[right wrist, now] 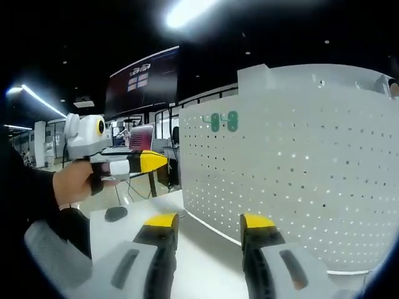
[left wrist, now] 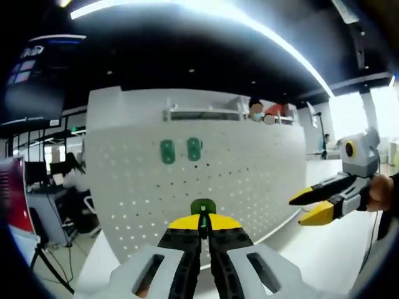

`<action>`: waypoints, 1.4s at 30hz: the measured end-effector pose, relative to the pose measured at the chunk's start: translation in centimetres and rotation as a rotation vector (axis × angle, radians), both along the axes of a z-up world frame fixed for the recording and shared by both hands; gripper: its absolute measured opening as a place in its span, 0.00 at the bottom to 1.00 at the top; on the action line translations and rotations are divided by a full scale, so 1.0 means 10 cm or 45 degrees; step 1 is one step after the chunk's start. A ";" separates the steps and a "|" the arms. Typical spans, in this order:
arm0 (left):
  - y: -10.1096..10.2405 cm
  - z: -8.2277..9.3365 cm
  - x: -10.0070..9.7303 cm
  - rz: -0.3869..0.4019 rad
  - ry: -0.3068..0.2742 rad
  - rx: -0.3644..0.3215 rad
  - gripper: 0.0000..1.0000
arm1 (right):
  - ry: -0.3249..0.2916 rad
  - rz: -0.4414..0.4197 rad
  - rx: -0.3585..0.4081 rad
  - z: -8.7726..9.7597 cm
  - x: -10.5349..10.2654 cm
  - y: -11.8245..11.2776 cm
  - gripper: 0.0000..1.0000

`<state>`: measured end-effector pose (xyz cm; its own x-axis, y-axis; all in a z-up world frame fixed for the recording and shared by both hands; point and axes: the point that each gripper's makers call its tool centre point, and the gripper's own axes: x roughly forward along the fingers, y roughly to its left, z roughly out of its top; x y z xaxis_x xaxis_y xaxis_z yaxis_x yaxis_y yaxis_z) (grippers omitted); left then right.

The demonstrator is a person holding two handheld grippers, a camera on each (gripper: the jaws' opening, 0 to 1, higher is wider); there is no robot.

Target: Insert the hook assembly into the mounting plate slot until the hook locks in place.

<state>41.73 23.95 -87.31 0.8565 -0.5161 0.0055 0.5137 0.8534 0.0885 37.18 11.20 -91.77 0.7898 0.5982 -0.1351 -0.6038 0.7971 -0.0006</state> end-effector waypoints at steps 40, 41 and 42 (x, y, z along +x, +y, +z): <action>0.29 0.77 0.85 0.226 -0.138 -0.077 0.03 | -0.059 -0.008 0.027 0.22 -0.03 -0.06 0.38; 0.29 0.78 0.87 0.229 -0.140 -0.076 0.03 | -0.058 -0.008 0.026 0.21 -0.03 -0.06 0.38; 0.29 0.78 0.88 0.232 -0.142 -0.077 0.03 | -0.057 -0.008 0.025 0.21 -0.03 -0.06 0.38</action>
<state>50.55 26.89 -79.51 0.9279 -0.3489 0.1317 0.3406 0.9366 0.0819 36.91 10.56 -89.67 0.7984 0.5957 -0.0879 -0.5988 0.8008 -0.0117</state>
